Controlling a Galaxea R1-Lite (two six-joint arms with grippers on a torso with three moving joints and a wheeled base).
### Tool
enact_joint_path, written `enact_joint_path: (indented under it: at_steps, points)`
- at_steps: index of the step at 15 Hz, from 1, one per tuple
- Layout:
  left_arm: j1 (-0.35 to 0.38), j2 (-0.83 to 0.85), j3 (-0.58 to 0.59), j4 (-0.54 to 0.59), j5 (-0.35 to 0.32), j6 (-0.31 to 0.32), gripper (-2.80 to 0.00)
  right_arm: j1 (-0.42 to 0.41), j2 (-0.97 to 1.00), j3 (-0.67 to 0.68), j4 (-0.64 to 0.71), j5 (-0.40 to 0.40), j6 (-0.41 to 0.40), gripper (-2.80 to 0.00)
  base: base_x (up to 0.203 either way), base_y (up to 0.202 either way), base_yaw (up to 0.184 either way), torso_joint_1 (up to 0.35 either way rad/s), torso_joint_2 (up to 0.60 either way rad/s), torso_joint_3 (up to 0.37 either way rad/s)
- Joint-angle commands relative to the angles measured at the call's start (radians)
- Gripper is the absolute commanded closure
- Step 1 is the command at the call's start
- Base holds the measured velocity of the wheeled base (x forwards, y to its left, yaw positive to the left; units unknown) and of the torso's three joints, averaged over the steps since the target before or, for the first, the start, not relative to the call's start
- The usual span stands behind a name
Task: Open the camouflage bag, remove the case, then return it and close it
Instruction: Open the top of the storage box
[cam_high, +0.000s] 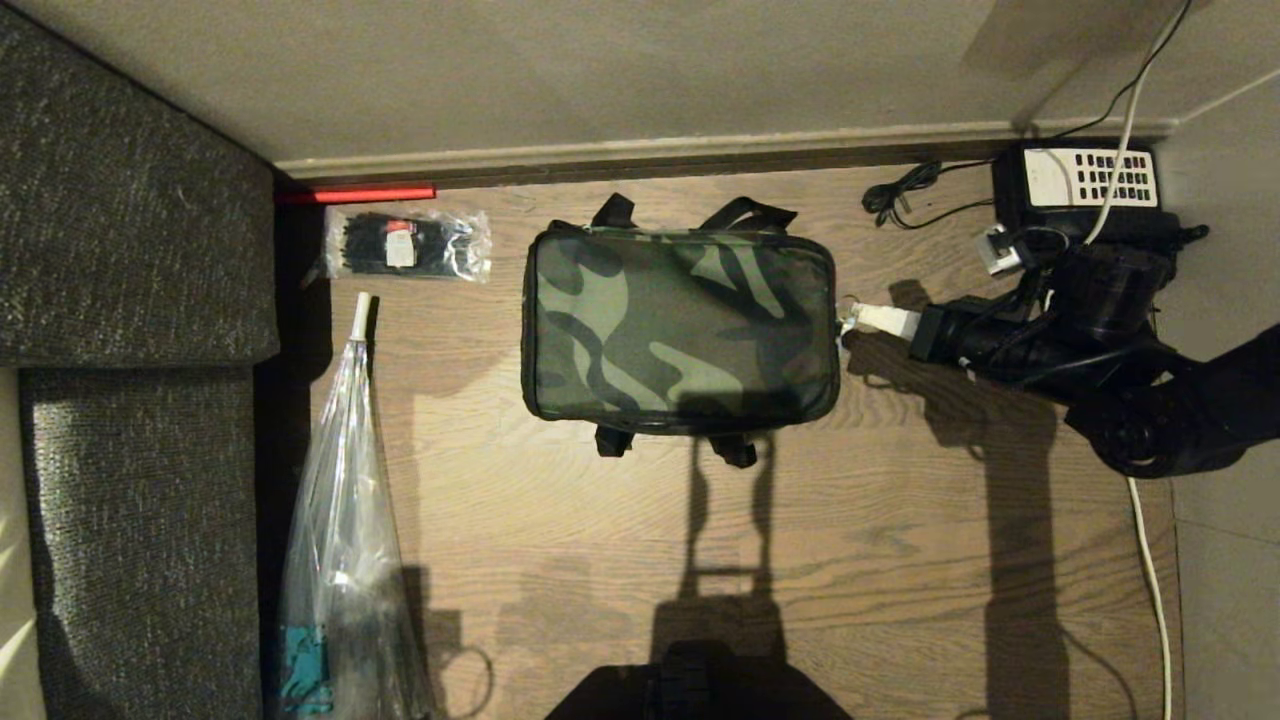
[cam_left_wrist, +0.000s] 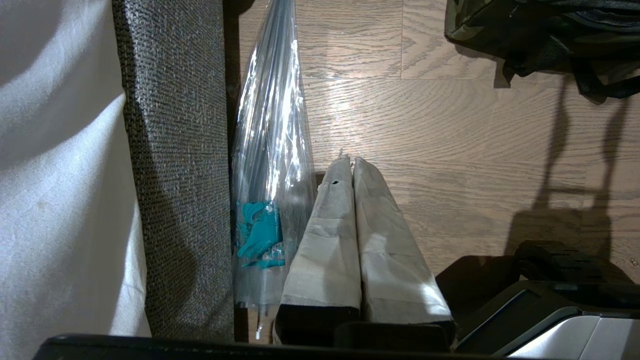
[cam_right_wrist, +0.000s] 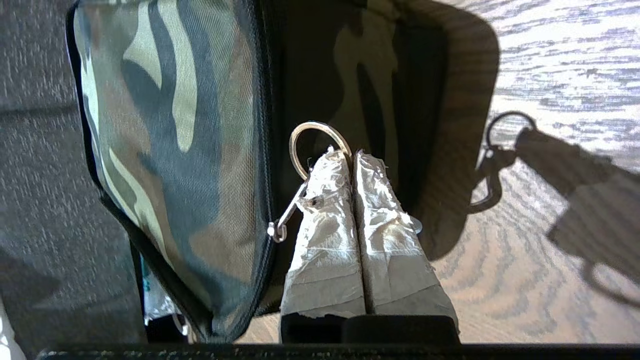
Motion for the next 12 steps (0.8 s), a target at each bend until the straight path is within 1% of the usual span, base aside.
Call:
enact_joint_path:
  at_steps: [1, 5, 12]
  points:
    - [0.000, -0.002, 0.000, 0.000, 0.000, 0.000, 0.00, 0.000, 0.011, -0.032, 0.010, 0.004, 0.008, 0.00, 0.000, 0.000, 0.000, 0.000, 0.00, 0.000]
    - [0.000, -0.002, 0.000, 0.000, 0.000, 0.000, 0.00, -0.002, 0.024, -0.080, 0.014, 0.003, 0.014, 0.00, 0.000, 0.000, 0.000, 0.000, 0.00, 0.000]
    - [-0.001, -0.002, 0.000, 0.000, 0.000, 0.000, 0.00, -0.002, 0.053, -0.175, 0.013, 0.006, 0.087, 0.00, 0.000, 0.000, 0.000, 0.000, 0.00, 0.000]
